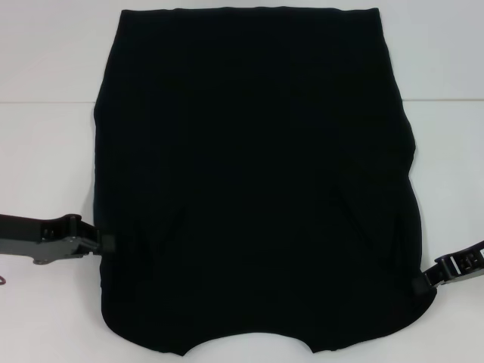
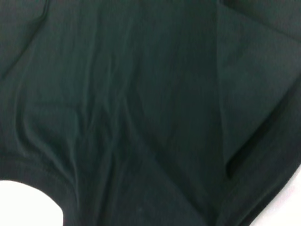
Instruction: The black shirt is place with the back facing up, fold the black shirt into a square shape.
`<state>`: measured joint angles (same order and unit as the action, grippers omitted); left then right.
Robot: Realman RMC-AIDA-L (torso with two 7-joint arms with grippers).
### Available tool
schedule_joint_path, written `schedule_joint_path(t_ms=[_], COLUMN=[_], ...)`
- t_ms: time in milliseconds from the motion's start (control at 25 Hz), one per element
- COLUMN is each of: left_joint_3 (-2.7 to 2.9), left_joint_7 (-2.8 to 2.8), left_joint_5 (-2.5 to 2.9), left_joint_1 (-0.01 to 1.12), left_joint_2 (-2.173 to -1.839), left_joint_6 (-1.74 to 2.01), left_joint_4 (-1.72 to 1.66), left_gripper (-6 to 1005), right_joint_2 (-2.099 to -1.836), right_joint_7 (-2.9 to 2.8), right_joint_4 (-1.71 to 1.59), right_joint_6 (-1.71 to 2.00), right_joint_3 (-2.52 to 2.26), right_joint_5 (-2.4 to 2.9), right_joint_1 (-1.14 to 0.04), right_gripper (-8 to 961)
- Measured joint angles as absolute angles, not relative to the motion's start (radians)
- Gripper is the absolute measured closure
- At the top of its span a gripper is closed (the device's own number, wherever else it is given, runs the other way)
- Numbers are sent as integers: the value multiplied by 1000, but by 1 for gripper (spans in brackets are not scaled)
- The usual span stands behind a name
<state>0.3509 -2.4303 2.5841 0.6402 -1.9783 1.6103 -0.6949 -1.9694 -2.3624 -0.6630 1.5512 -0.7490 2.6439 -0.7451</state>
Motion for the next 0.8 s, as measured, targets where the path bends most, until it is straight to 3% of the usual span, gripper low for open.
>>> schedule_joint_path(t_ms=[40,320,800], left_joint_3=[354,383,506], left_joint_7=[-2425,-2378,-2344], left_joint_5=[2584,2591,2619], left_joint_1=[641,648,622], left_joint_2=[-1978,-1975,-1994], left_joint_6=[1627,1773,1935], left_joint_4=[-695,-704,-732], left_gripper=[906,901,893], right_joint_2=[-1968,-1940,-1941], right_joint_7=[-2362,-2342,-2303], right_joint_4=[-666,-682,-752], right_joint_6=[1558,1682,1880], right_joint_3=[-749,-745,-717], right_joint_5=[2644,2645,2634], right_joint_1=[-745,-726,-643], right_gripper=[892,896,896])
